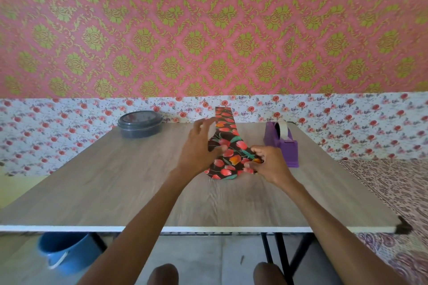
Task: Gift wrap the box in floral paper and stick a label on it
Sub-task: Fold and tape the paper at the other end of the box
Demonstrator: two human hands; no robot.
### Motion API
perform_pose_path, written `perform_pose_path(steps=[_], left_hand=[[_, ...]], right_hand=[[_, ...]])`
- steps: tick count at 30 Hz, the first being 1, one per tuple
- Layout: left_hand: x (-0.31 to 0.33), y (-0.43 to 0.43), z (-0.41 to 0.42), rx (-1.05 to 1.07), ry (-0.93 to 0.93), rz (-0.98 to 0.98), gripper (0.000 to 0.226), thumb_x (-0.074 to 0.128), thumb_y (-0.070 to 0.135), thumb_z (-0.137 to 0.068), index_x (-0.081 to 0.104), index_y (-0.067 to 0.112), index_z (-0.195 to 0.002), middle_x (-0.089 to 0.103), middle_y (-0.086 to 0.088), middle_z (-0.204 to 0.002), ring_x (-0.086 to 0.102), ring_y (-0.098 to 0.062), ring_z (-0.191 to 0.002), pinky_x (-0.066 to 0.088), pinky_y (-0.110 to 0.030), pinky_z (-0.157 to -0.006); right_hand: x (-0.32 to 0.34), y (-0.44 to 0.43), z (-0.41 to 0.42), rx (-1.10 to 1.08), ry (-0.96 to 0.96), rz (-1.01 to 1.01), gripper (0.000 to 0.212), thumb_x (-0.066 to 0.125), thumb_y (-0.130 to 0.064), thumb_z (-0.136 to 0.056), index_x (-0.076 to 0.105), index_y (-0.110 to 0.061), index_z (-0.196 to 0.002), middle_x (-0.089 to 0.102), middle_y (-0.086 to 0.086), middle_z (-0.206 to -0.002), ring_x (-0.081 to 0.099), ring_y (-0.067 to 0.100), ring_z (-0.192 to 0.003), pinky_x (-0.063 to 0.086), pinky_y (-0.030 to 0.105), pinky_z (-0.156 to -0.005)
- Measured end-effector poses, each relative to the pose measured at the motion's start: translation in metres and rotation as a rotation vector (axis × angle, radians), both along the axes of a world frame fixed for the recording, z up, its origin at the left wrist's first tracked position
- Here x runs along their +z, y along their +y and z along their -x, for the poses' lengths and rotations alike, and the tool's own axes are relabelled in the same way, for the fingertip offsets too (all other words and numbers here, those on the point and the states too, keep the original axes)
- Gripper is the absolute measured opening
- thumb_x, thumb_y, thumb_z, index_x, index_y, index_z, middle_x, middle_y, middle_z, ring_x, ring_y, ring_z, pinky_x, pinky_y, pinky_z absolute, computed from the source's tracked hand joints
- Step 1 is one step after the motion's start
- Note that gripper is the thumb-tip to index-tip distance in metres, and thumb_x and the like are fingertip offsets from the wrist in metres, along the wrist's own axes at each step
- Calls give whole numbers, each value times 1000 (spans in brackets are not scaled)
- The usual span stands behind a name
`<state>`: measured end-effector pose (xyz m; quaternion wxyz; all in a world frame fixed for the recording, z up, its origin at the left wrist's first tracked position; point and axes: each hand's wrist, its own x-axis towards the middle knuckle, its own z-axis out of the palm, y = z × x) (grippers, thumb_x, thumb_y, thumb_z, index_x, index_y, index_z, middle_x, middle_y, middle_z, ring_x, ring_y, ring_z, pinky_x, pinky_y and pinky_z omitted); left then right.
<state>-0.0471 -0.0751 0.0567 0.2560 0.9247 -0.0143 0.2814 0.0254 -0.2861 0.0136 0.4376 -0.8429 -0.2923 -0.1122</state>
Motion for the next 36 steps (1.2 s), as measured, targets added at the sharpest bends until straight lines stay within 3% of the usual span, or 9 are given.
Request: perform_pose_path(steps=[4,6,9,12,19,27,30,36], left_hand=[[5,-16,-13,-113,-213,-517,45,67,31,-89,54,30,-132,47,0,-143,40,-23,-133,34,-45,-113],[2,-21,-21,-177,-249,-627,33,66,28,-90,63,27,-122,57,2,-132,46,-23,-128,36,-43,-110],[7,-26,-26,-175,-285,-488,16,64,26,-90,69,21,-105,63,0,-116,51,-23,-115,41,-41,-100],[10,-27,-32,-144,-270,-398,9,67,24,-89,70,19,-96,66,0,-107,50,-23,-111,43,-39,-95],[8,-33,-39,-147,-236,-276,12,72,5,-82,73,15,-88,68,-2,-98,51,-28,-106,46,-43,-91],[8,-29,-42,-159,-208,-226,16,72,2,-76,71,18,-78,67,1,-91,54,-29,-100,46,-50,-90],[9,-29,-41,-173,-192,-209,13,72,4,-77,71,16,-78,68,0,-92,53,-31,-101,45,-50,-89],[12,-31,-39,-172,-165,-199,12,71,2,-79,73,14,-80,68,-2,-94,51,-30,-103,45,-46,-89]], right_hand=[[1,2,1,31,-40,-9,33,83,-20,-77,70,-13,-106,75,-2,-99,70,10,-94,59,36,-84],[-1,-2,3,18,-42,-33,45,84,-23,-75,66,-15,-115,73,-3,-105,69,9,-97,56,27,-87],[-11,-15,9,11,10,-161,50,85,-30,-73,64,-16,-116,71,-9,-105,67,1,-96,53,14,-80],[-21,-29,14,24,57,-236,46,85,-29,-72,66,-16,-111,70,-10,-106,66,0,-96,52,13,-78],[-15,-45,15,129,156,-142,50,91,-19,-64,64,-31,-105,70,-12,-107,67,5,-97,55,24,-82],[-7,-50,19,230,170,-54,37,84,-1,-71,67,-19,-98,72,-4,-96,69,10,-91,57,32,-83],[-3,-50,22,238,85,-8,24,81,-3,-76,71,-22,-87,73,-7,-87,69,9,-83,56,29,-78],[0,-41,24,165,-21,51,30,84,-5,-72,69,-31,-74,71,-12,-76,66,1,-74,52,15,-72]])
